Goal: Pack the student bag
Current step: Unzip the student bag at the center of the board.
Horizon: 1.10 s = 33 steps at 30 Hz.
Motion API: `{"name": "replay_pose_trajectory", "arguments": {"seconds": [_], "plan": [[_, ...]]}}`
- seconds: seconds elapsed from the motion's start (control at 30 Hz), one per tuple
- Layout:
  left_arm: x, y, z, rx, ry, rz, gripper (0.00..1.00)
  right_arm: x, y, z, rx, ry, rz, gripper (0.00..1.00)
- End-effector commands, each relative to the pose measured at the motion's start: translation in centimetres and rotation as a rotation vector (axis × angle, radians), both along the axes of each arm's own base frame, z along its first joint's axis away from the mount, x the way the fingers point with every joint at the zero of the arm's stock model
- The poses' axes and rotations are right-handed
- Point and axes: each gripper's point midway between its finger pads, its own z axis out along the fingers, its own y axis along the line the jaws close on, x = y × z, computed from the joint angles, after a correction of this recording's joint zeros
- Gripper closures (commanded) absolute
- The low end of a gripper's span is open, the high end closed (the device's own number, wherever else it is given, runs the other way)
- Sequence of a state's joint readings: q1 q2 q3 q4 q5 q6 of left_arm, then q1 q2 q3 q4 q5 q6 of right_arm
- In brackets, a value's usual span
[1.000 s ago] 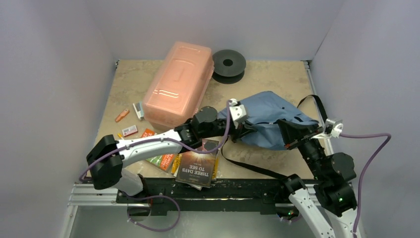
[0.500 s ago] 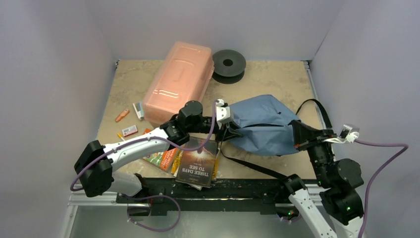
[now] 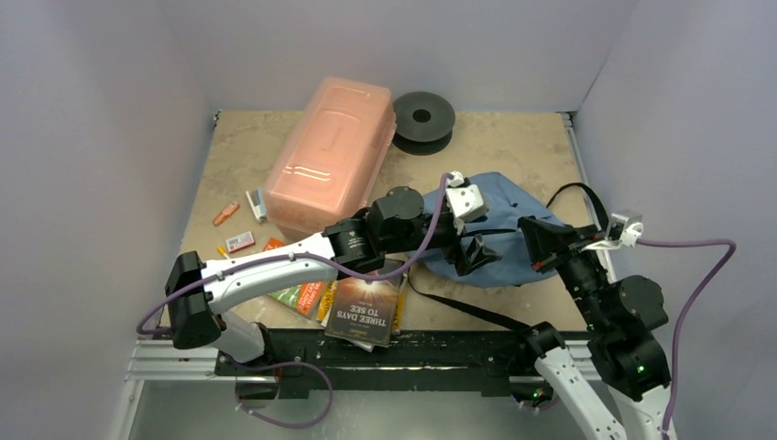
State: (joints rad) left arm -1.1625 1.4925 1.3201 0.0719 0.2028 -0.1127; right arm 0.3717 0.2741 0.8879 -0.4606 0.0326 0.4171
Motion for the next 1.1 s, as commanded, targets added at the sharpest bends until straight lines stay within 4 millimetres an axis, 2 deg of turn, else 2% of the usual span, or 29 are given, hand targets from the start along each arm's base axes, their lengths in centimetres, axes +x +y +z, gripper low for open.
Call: {"name": "replay_pose_trajectory", "arguments": {"seconds": [0.0, 0.2, 0.27, 0.37, 0.43, 0.5, 0.53, 0.63, 0.73, 0.83, 0.93, 1.07], "plan": [[1.8, -0.7, 3.0, -0.034, -0.035, 0.081, 0.21, -0.7, 1.1, 3.5, 0.016, -0.103, 0.072, 1.0], [-0.1, -2.2, 1.6, -0.008, -0.028, -0.039, 0.22, -0.4, 1.5, 3.6, 0.016, -0.093, 0.084, 1.0], [-0.2, -2.5, 1.0, 0.008, -0.024, -0.044, 0.32, -0.3, 1.4, 3.7, 0.018, -0.093, 0.079, 1.0], [0.4, -2.1, 0.4, 0.032, -0.041, -0.016, 0.54, 0.1, 0.8, 3.5, 0.02, -0.064, 0.037, 1.0], [1.0, -1.3, 0.3, 0.042, -0.061, 0.02, 0.67, 1.1, -0.6, 2.6, 0.033, -0.002, -0.058, 1.0], [1.1, -0.3, 1.0, 0.015, -0.08, 0.043, 0.89, 2.2, -2.8, 0.8, 0.049, 0.103, -0.2, 1.0], [1.1, 0.3, 0.6, 0.016, -0.083, 0.054, 0.95, 2.6, -3.7, 0.0, 0.04, 0.145, -0.263, 1.0], [0.6, 2.0, 0.8, -0.005, -0.115, 0.057, 1.0, 2.9, -6.2, -1.3, 0.048, 0.234, -0.417, 1.0], [0.4, 3.7, 0.6, -0.018, -0.118, 0.071, 1.0, 3.1, -8.8, -2.5, 0.036, 0.321, -0.588, 1.0], [-0.1, 5.0, 0.4, -0.044, -0.123, 0.075, 1.0, 3.2, -10.4, -3.6, 0.024, 0.36, -0.707, 1.0], [-0.6, 5.7, 0.6, -0.084, -0.126, 0.073, 1.0, 3.6, -11.2, -4.6, 0.023, 0.4, -0.783, 1.0], [-1.7, 5.3, 0.2, -0.118, -0.113, 0.009, 1.0, 5.3, -11.5, -6.2, -0.027, 0.455, -0.86, 1.0]]}}
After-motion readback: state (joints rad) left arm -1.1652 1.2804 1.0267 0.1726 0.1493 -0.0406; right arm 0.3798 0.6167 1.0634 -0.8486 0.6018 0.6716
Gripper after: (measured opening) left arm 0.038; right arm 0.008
